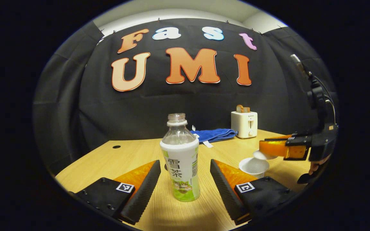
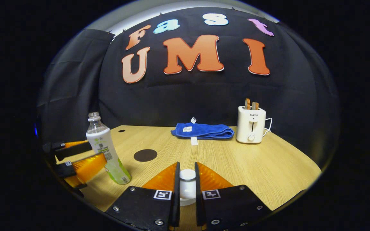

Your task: Open the teacup lid with one hand, grasp the water bottle and pour water into the teacup with the other hand; after pouring, place the water bottle on the coaster and then close the teacup lid.

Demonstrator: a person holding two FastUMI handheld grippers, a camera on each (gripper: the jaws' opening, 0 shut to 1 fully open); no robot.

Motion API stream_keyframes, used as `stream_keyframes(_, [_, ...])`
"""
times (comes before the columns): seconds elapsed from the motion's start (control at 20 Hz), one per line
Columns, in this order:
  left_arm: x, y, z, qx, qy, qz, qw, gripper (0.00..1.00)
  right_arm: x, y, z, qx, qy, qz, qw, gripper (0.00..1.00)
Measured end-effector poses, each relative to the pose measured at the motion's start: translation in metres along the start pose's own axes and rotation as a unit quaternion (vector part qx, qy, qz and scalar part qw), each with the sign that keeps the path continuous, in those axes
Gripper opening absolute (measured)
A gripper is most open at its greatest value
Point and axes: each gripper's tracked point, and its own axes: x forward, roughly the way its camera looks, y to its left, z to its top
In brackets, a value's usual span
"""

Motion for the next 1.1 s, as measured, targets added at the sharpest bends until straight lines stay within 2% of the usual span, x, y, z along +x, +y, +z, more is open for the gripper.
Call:
stream_keyframes(0.3, [0.021, 0.007, -0.029, 0.008, 0.037, 0.02, 0.999, 0.97, -0.01, -0.012, 0.018, 0.003, -0.022, -0.008, 1.0, 0.2])
stream_keyframes(0.45, [0.026, 0.01, -0.034, 0.008, 0.042, 0.026, 0.999, 0.87, -0.012, -0.018, 0.018, 0.006, -0.022, -0.014, 1.0, 0.2])
stream_keyframes(0.5, [0.029, 0.011, -0.032, 0.007, 0.04, 0.028, 0.999, 0.77, -0.012, -0.021, 0.017, 0.007, -0.021, -0.016, 1.0, 0.2])
stream_keyframes(0.55, [0.03, 0.01, -0.032, 0.008, 0.042, 0.026, 0.999, 0.74, -0.012, -0.022, 0.017, 0.01, -0.021, -0.018, 1.0, 0.2])
stream_keyframes(0.75, [0.03, 0.013, -0.028, 0.019, 0.037, 0.039, 0.998, 0.7, -0.017, -0.026, 0.022, 0.019, -0.027, -0.017, 0.999, 0.2])
stream_keyframes(0.85, [0.03, 0.016, -0.025, 0.039, 0.039, 0.045, 0.997, 0.69, -0.02, -0.029, 0.024, 0.018, -0.031, -0.018, 0.999, 0.2])
stream_keyframes(1.1, [0.034, 0.023, -0.015, 0.124, 0.047, 0.062, 0.989, 0.69, -0.032, -0.043, 0.032, 0.019, -0.043, -0.03, 0.998, 0.2])
